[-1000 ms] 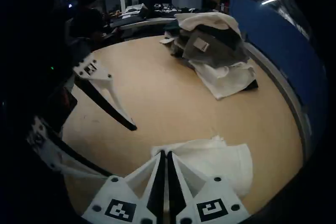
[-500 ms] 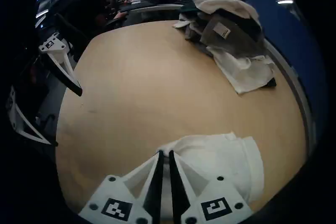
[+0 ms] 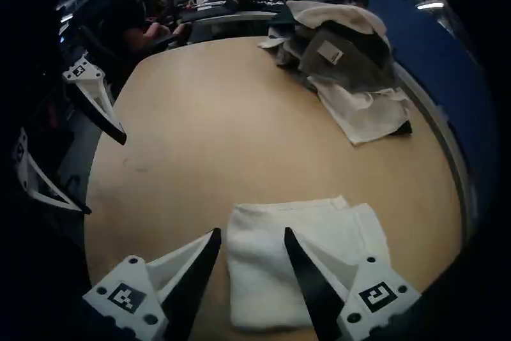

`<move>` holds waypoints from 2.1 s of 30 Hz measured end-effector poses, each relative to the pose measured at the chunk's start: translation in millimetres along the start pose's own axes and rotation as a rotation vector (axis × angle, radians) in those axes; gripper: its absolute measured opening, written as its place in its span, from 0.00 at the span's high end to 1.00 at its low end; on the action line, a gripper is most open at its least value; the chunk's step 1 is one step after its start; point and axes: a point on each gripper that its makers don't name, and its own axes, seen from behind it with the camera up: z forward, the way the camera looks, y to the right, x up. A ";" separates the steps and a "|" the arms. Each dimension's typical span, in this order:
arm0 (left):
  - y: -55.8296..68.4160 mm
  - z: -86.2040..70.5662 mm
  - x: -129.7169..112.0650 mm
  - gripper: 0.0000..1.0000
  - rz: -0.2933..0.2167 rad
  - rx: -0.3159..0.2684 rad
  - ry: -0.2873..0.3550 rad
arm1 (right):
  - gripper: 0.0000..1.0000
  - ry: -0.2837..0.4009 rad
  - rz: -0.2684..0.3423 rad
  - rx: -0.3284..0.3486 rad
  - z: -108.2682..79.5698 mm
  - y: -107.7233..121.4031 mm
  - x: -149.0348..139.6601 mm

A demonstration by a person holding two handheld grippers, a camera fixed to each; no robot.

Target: Fold towel

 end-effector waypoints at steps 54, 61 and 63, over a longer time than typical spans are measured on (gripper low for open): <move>23.4 27.5 46.7 0.02 0.164 -0.092 0.010 | 0.00 0.068 0.269 -0.196 -46.7 53.8 -39.4; 21.0 25.8 43.9 0.02 0.157 -0.089 0.008 | 0.00 0.047 0.269 -0.190 -37.8 60.0 -41.4; 21.0 25.4 42.5 0.02 0.155 -0.090 0.007 | 0.00 0.037 0.269 -0.188 -35.3 61.0 -43.3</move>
